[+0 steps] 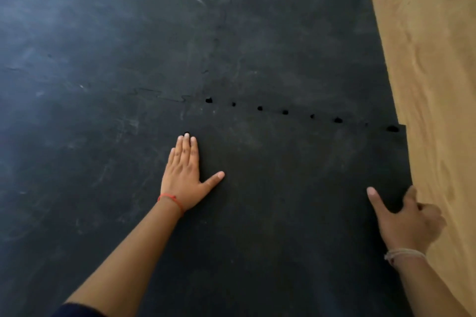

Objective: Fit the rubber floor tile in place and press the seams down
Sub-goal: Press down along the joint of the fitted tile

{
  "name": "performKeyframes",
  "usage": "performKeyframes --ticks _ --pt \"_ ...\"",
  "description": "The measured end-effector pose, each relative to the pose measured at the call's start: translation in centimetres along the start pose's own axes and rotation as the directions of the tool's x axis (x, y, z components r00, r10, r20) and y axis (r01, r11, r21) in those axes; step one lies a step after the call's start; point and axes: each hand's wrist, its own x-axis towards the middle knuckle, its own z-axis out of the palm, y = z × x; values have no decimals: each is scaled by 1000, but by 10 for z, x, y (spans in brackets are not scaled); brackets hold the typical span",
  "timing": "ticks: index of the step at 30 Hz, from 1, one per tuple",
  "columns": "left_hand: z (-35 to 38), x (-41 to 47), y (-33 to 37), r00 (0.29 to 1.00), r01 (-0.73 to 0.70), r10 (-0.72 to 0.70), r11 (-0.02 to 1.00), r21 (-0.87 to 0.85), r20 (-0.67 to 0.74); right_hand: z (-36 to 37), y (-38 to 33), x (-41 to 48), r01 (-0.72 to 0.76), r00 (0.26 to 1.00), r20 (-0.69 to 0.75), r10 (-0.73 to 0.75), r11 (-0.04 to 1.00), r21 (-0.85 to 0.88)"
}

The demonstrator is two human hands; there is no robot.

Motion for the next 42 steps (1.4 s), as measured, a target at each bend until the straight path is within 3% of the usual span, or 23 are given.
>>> performKeyframes --ticks 2,5,6,9,12,16,17,19,21,24,27,32,39,42 --pt "1 -2 2 1000 3 -3 1000 4 -13 -6 -15 -8 23 999 -33 -23 1000 -11" --pt "6 -27 8 998 57 -60 997 -56 -35 -15 -74 -33 355 931 -82 -356 935 -19" --pt "9 -43 9 993 98 -102 992 -85 -51 -16 -102 -41 509 860 -47 -508 861 10" --pt "25 -100 6 941 298 -314 945 -134 -126 -5 -196 -54 852 514 111 -851 521 52" --pt "38 -136 7 926 362 -368 929 -76 -87 14 -281 -69 961 265 282 -922 277 0" --pt "40 -143 10 930 361 -361 933 -9 -72 46 -330 -118 999 28 306 -952 33 11" --pt "39 -142 9 930 360 -359 933 -2 -75 56 -328 -127 1000 3 330 -944 2 -4" --pt "37 -142 9 934 351 -350 937 1 -70 73 -319 -130 999 26 349 -937 13 -37" --pt "37 -143 8 938 337 -338 941 -24 -72 82 -312 -123 997 73 294 -953 68 -26" --pt "36 -142 6 942 325 -326 945 -27 -81 82 -312 -124 996 72 186 -980 80 38" --pt "37 -144 5 940 326 -328 944 -41 -88 78 -321 -121 999 -44 99 -994 -43 11" --pt "39 -156 5 920 373 -380 924 -84 -92 62 -355 -106 931 -331 240 -912 -358 -76" --pt "57 -242 13 745 645 -665 740 -189 -61 63 -370 -100 846 -501 290 -816 -532 -35" --pt "56 -243 14 656 730 -754 645 -227 -33 58 -370 -99 848 -495 315 -810 -529 -29"
